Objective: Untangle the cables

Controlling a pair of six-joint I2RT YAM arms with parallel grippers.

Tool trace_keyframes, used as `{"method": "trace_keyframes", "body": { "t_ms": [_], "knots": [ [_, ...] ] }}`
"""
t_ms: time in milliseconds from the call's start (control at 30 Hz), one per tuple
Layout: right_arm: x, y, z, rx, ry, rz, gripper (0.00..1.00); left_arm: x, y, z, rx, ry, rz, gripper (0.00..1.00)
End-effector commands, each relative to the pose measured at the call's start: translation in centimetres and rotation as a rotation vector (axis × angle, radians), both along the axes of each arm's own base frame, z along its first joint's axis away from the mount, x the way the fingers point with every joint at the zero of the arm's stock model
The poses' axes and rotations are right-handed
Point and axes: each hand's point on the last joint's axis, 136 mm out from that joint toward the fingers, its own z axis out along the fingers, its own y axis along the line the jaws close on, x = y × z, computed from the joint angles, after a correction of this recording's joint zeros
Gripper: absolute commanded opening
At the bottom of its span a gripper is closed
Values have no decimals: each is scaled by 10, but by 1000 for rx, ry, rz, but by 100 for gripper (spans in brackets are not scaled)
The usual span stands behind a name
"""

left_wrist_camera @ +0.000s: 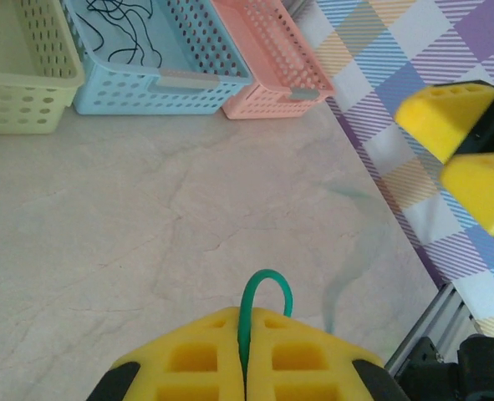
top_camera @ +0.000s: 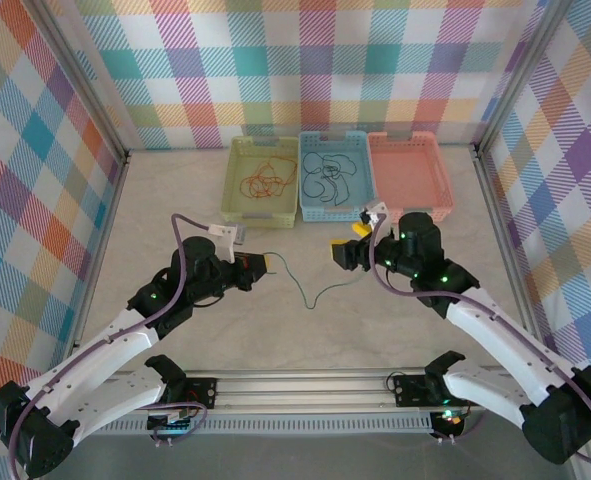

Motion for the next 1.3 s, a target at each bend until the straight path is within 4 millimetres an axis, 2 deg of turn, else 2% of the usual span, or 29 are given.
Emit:
{"method": "trace_keyframes", "body": {
  "t_ms": [0,100,200,267,367,533,733,967,1167,1267],
  "knots": [
    [-20,9,-13,14,104,90,78,5,-3,18,-8,-68,-1,0],
    [-6,-3,-14,-15,113,-21,78,5,-4,18,-7,-67,-2,0],
    [0,-13,-2,-9,57,-88,79,5,-2,15,3,-61,7,0],
    [-15,2,13,64,45,32,78,5,0,15,9,-62,12,0],
    [-37,28,16,156,114,210,76,5,0,16,4,-64,15,0],
    [-54,59,-13,44,142,340,75,5,0,18,-4,-61,14,0],
    [-58,86,-54,-24,236,420,75,4,2,21,-3,-66,19,0],
    [-62,105,-62,-74,306,488,67,4,2,23,-5,-68,20,0],
    [-65,113,-66,-103,322,518,49,3,2,28,-17,-76,19,0],
    [-64,112,-67,-109,324,507,50,2,2,32,-25,-80,17,0]
  ]
}}
